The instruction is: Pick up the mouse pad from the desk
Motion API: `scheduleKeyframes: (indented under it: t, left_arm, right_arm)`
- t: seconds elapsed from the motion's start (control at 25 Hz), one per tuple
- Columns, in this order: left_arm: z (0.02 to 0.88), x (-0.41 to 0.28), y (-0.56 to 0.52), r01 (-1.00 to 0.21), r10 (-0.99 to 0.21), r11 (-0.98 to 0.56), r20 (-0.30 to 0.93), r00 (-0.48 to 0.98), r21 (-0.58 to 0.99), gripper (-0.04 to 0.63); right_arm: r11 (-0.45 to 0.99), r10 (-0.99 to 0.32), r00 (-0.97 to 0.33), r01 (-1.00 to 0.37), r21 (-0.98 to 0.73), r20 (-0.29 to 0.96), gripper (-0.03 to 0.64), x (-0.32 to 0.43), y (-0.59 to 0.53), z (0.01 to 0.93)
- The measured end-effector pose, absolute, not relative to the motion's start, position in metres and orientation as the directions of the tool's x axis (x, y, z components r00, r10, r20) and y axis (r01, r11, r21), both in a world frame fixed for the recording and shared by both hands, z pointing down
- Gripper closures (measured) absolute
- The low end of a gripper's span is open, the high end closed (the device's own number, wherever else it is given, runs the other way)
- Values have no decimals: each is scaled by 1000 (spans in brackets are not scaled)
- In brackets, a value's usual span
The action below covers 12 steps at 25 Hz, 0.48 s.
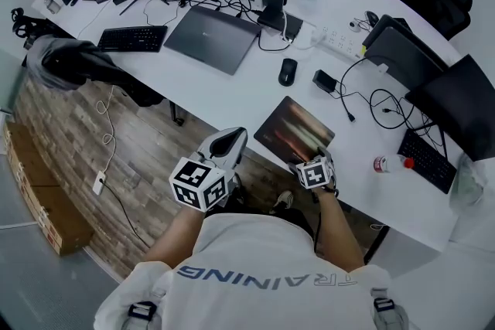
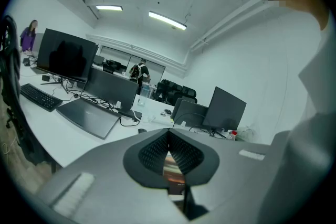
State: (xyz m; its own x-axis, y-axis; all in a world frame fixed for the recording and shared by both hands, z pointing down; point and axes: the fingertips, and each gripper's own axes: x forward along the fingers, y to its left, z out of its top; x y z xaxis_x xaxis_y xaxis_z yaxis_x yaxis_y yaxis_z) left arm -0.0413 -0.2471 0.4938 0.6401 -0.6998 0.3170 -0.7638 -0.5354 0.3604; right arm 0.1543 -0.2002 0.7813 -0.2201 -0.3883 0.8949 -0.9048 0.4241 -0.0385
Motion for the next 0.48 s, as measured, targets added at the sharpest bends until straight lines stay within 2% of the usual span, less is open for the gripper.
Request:
scheduleKeyframes:
  t: [0.48]
  left_arm:
    - [495, -40, -243, -753, -688, -545, 317, 653, 369, 595]
  right_arm:
    - [416, -385, -216, -908, -40, 897, 136, 156, -199, 778]
